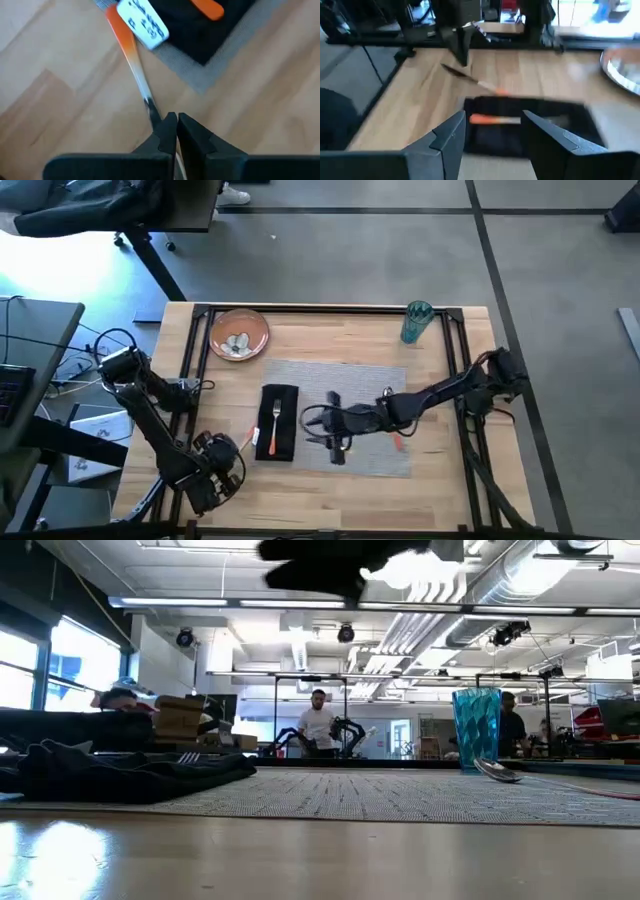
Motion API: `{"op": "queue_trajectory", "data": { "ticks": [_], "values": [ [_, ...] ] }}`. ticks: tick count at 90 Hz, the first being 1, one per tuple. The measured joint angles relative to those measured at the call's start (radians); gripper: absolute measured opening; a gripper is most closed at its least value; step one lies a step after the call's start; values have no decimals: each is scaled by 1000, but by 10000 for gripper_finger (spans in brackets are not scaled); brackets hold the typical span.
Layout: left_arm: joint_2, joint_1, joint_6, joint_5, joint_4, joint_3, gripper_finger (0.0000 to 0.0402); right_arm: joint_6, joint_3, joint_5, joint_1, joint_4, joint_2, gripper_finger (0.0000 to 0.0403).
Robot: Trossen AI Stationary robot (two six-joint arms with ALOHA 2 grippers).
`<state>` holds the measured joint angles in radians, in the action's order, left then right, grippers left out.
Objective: Set table place
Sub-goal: Put the orange table knife on the gray table mat beside the orange spoon
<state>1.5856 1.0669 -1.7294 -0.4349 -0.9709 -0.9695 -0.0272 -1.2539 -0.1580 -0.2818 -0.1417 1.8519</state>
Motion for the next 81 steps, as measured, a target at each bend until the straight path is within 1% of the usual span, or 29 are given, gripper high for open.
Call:
{"op": "queue_trajectory", "data": {
  "ticks": [5,18,28,37,42,53,61,69,81],
  "values": [
    [0,33,-48,-18,-1,0,0,32,-95,29,13,55,75,171],
    [-1,115,-185,-22,0,0,0,83,-375,87,47,235,262,171],
    [-6,163,-215,-20,-5,0,0,129,-590,111,67,326,401,171],
    [-36,184,-237,-27,-30,0,0,156,-772,130,87,412,525,171],
    [-60,194,-248,-48,-47,0,0,160,-863,159,99,450,589,171],
    [-117,198,-256,-135,-100,-1,0,164,-1023,217,119,475,713,171],
    [-145,195,-257,-170,-134,-1,0,167,-1105,244,127,469,782,171],
    [-153,181,-251,-178,-157,-1,0,167,-1060,281,132,369,793,171],
    [-153,155,-256,-181,-172,-1,1,166,-1029,296,135,341,823,171]
  ]
}}
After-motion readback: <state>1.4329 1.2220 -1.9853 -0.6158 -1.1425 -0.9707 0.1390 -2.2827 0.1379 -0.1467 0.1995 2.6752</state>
